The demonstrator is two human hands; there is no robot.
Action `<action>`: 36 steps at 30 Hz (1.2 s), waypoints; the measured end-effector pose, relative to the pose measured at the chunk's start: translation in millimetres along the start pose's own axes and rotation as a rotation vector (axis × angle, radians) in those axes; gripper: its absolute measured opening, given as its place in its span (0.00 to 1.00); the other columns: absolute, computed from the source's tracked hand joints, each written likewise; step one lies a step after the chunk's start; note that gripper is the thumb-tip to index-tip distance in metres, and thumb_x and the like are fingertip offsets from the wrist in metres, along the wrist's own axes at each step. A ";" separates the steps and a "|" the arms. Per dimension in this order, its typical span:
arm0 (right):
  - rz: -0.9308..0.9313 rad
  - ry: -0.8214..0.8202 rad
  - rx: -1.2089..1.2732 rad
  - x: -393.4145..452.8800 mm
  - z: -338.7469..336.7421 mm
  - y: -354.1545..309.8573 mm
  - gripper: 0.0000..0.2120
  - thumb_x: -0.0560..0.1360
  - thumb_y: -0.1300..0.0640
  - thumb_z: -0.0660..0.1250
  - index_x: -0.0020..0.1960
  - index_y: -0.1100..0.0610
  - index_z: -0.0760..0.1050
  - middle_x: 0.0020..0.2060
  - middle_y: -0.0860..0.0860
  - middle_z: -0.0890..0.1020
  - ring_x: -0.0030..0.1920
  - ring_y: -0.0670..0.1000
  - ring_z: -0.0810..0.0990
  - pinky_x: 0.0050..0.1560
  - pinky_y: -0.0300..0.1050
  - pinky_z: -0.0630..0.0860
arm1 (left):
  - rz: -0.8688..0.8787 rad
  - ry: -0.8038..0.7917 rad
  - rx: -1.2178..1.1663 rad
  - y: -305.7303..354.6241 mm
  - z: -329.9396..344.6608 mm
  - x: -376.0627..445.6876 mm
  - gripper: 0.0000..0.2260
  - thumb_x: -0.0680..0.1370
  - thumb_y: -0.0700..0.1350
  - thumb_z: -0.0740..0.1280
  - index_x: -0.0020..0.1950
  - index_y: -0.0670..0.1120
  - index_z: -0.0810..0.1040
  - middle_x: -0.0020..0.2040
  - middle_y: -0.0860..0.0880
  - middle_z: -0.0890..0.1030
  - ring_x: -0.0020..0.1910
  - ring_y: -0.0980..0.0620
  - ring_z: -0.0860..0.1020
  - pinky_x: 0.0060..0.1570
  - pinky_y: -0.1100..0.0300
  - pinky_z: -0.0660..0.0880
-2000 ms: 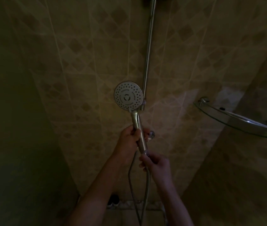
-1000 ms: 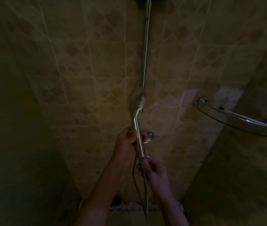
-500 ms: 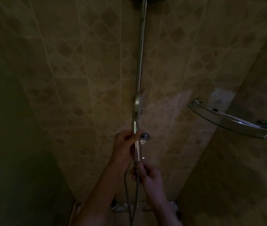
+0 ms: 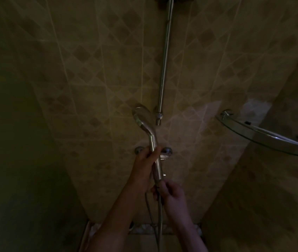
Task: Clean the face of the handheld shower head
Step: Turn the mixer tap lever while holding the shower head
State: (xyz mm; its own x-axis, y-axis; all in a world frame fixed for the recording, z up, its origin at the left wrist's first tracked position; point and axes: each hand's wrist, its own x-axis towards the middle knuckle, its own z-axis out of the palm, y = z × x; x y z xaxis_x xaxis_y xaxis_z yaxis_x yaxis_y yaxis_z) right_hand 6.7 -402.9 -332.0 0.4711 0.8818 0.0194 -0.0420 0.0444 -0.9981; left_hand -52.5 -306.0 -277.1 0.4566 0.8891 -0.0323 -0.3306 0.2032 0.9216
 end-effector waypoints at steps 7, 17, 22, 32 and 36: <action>0.012 0.018 -0.006 -7.5 -2.1 -1.9 0.12 0.81 0.60 0.60 0.44 0.64 0.78 0.31 0.55 0.80 0.32 0.49 0.75 0.37 0.43 0.71 | -0.028 -0.053 -0.107 3.6 -10.4 -1.5 0.14 0.75 0.42 0.68 0.58 0.38 0.77 0.49 0.39 0.80 0.44 0.46 0.76 0.42 0.55 0.72; 0.014 0.004 -0.013 -18.2 2.3 -8.8 0.11 0.80 0.61 0.61 0.44 0.66 0.78 0.30 0.52 0.79 0.30 0.47 0.74 0.31 0.36 0.69 | 0.001 0.004 -0.148 6.0 3.1 -12.6 0.11 0.78 0.44 0.65 0.56 0.39 0.73 0.36 0.43 0.81 0.31 0.50 0.77 0.31 0.58 0.74; 0.028 0.010 0.040 -22.8 1.0 -11.2 0.10 0.80 0.61 0.61 0.46 0.65 0.78 0.30 0.52 0.80 0.29 0.46 0.74 0.30 0.35 0.70 | 0.042 0.006 -0.102 4.1 3.2 -14.5 0.11 0.74 0.39 0.70 0.52 0.37 0.73 0.34 0.42 0.76 0.28 0.52 0.74 0.27 0.62 0.72; 0.008 0.047 0.003 -29.1 8.2 -9.8 0.10 0.80 0.63 0.59 0.44 0.63 0.77 0.31 0.53 0.79 0.30 0.47 0.74 0.32 0.38 0.70 | -0.019 0.019 -0.107 6.9 -4.2 -21.9 0.07 0.76 0.39 0.68 0.49 0.36 0.78 0.39 0.40 0.76 0.34 0.49 0.75 0.27 0.61 0.74; 0.007 0.066 -0.049 -31.7 7.1 -8.0 0.11 0.80 0.62 0.61 0.43 0.62 0.78 0.31 0.54 0.79 0.31 0.48 0.73 0.34 0.40 0.70 | -0.031 0.050 -0.147 11.6 -3.0 -28.2 0.09 0.79 0.36 0.62 0.55 0.33 0.76 0.42 0.38 0.79 0.34 0.48 0.79 0.30 0.62 0.76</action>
State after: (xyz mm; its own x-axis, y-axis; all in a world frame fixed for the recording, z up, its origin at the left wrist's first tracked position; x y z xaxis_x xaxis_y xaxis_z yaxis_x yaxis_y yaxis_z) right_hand -14.2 -427.9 -324.3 0.5277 0.8494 0.0100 -0.0030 0.0136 -0.9999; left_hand -71.7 -327.5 -266.6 0.4279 0.9000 -0.0828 -0.4360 0.2858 0.8534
